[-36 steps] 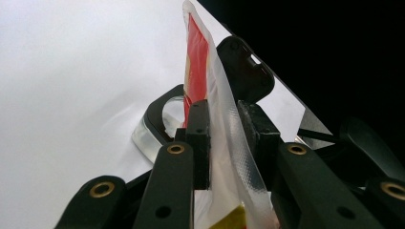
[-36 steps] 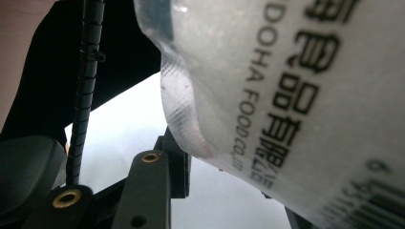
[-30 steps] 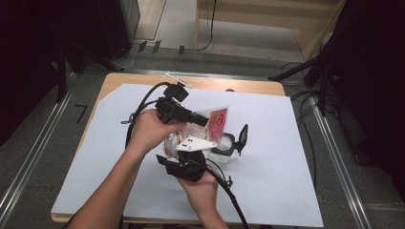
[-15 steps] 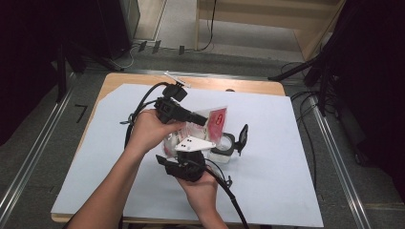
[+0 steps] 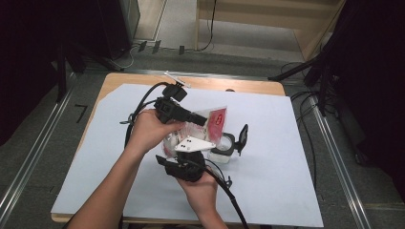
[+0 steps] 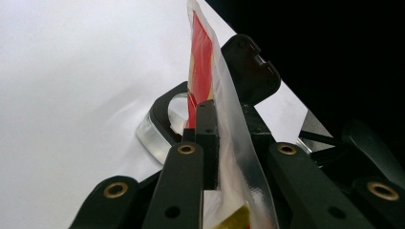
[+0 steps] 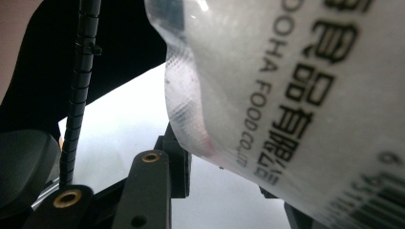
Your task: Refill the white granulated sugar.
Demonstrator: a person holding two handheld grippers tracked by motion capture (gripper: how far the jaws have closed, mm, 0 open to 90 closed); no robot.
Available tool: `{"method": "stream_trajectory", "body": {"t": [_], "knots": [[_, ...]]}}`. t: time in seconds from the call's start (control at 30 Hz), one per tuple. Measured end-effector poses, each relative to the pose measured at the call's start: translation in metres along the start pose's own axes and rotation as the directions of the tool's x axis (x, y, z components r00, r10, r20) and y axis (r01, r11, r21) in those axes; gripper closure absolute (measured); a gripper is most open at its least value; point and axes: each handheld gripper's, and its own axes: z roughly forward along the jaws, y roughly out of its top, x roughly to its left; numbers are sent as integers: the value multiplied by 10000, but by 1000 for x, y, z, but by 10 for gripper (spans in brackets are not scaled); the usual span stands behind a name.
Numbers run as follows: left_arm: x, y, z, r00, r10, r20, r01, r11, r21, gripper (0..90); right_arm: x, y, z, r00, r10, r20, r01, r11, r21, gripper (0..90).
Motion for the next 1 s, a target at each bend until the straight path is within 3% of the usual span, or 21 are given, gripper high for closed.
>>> {"method": "stream_trajectory", "body": {"t": [1.0], "knots": [[-4,0,-5,9993,198,-318,-206,9995,-256,830,1,2,2,10000,-24,31,25,9999,-168,640]]}}
